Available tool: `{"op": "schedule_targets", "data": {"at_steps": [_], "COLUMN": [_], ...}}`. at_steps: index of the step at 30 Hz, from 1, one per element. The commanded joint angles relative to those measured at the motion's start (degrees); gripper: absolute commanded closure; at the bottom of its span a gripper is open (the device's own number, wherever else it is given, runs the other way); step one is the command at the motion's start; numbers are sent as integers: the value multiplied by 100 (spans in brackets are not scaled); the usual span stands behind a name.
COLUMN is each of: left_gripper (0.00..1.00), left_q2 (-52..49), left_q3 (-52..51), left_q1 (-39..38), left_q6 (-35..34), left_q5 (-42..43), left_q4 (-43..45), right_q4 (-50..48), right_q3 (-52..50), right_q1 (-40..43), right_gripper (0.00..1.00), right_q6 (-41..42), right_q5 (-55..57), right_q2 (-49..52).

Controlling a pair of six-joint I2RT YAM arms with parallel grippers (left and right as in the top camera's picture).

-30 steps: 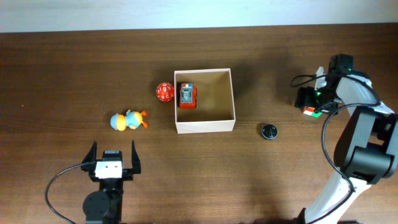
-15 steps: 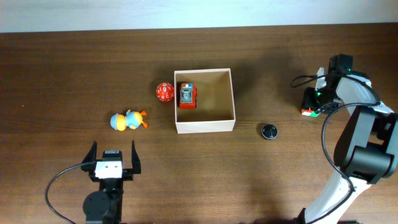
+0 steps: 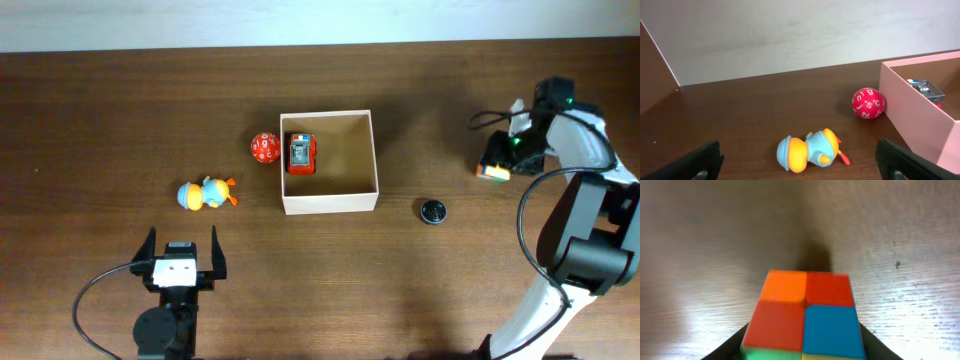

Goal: Pack container
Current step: 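Lower the right gripper onto the Rubik's cube and close on it, then lift the Rubik's cube with the right gripper and carry it left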

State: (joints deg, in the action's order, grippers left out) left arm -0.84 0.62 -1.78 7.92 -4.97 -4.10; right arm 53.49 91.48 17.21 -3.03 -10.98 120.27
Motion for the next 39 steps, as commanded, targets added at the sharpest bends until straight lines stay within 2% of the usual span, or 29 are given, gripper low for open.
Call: {"op": "schedule_targets", "data": {"at_steps": [1,6,16,20,23,26,29,33,37,39], "left_gripper": [1,1,1,1,1,1,1,1,1,1], "left_q2": [44,44,44,44,44,44,44,44,44,44], "left_q3": [-9,-9,-9,-9,-9,-9,-9,-9,-9,-9], "left_q1": [24,24,24,24,24,24,24,24,24,24], "left_q6": [76,74,74,76,76,74,76,76,74,74], "left_q5": [-46,-46,-46,-46,-46,-46,-46,-46,-46,-46], "left_q4": [-24,-24,-24,-24,-24,-24,-24,-24,-24,-24], "right_q4": [286,592,535,382,256,175,208,232,278,332], "right_q3": [656,1150,1099,1078,1078,1078,1073,1008,977,975], "right_q1": [4,4,-90,-372,-697,-1095,-1399,-1574,-1530,-1451], "right_gripper": [49,49,48,47,43,35,33,33,32,27], "right_q6": [-181,-236,-249,533,1165,1884,2702,3543,3810,3849], "right_q5": [-1008,-1126,-686,168,610,1252,1961,2234,2243,2212], "right_q2": [-2,-4,2,7,7,9,11,13,116,225]}}
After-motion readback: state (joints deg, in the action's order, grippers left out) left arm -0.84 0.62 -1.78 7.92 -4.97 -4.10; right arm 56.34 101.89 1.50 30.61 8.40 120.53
